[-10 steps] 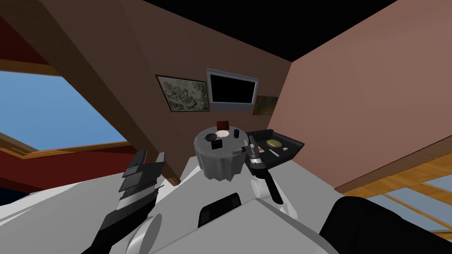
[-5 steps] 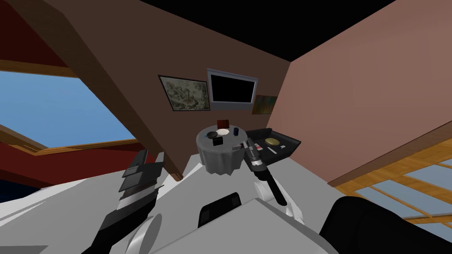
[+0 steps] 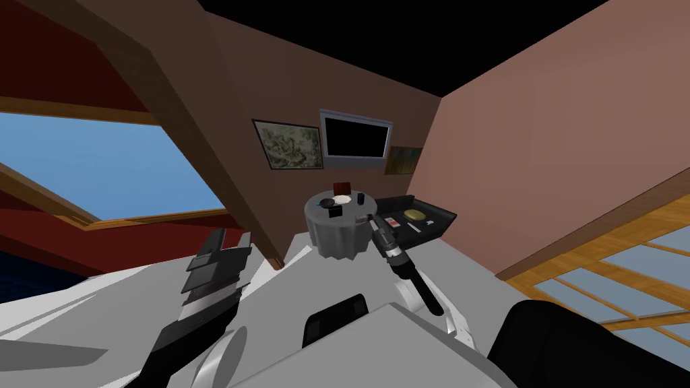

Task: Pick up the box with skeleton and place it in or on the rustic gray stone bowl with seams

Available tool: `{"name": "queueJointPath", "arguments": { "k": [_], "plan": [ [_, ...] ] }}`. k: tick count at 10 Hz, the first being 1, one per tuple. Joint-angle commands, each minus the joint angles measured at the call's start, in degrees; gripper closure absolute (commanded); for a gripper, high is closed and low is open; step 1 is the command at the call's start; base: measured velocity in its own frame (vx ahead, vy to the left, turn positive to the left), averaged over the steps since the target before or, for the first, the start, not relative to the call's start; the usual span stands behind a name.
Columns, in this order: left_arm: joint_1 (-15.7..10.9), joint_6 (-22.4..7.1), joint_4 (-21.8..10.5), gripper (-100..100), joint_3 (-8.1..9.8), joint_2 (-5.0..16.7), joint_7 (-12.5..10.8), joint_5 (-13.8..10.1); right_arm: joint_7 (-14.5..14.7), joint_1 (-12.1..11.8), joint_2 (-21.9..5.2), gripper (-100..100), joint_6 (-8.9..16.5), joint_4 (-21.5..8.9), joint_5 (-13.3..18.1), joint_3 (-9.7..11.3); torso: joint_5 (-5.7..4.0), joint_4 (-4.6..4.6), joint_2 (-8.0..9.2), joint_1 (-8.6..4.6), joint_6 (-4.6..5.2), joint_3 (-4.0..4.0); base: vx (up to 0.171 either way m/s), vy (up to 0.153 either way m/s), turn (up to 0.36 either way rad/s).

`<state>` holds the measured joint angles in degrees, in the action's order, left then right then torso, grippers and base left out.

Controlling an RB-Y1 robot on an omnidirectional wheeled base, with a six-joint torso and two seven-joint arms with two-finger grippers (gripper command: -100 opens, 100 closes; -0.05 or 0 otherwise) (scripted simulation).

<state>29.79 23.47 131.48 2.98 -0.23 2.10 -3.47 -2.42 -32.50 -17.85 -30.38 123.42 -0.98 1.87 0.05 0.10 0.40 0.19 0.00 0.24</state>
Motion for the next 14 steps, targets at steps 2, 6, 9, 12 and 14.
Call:
{"name": "queueJointPath", "arguments": {
  "k": [2,6,9,12,14],
  "plan": [
    [0.00,0.00,0.00,0,0.00,0.00,0.00,0.00,-0.21,-0.19,-3.94,-100,-1.31,-1.86,0.41,0.03,0.00,-0.02,-0.05,0.02,-0.01,-0.03,-0.080,0.057,0.030],
    [0.00,0.00,0.00,0,0.00,0.00,0.00,0.00,-0.45,-0.49,-10.81,-100,-3.53,-5.40,1.47,0.21,-0.01,-0.02,-0.04,-0.03,0.00,-0.03,-0.091,0.049,0.045],
    [0.00,0.00,0.00,0,0.00,0.00,0.00,0.00,-0.63,-0.65,-16.13,-100,-5.93,-9.51,2.88,0.46,0.00,-0.02,-0.11,-0.02,0.00,-0.06,-0.085,0.057,0.078],
    [0.01,0.00,0.00,0,0.01,0.00,0.00,0.00,-0.69,-0.71,-20.79,-100,-7.19,-11.74,3.73,0.63,-0.02,-0.05,-0.24,-0.11,0.00,-0.13,-0.053,0.043,0.053],
    [0.01,0.00,0.00,0,0.00,0.00,0.00,0.00,-0.73,-0.76,-24.05,-100,-8.49,-14.06,4.67,0.85,-0.01,-0.04,-0.19,-0.06,0.00,-0.11,-0.067,0.061,0.091]
  ]
}}
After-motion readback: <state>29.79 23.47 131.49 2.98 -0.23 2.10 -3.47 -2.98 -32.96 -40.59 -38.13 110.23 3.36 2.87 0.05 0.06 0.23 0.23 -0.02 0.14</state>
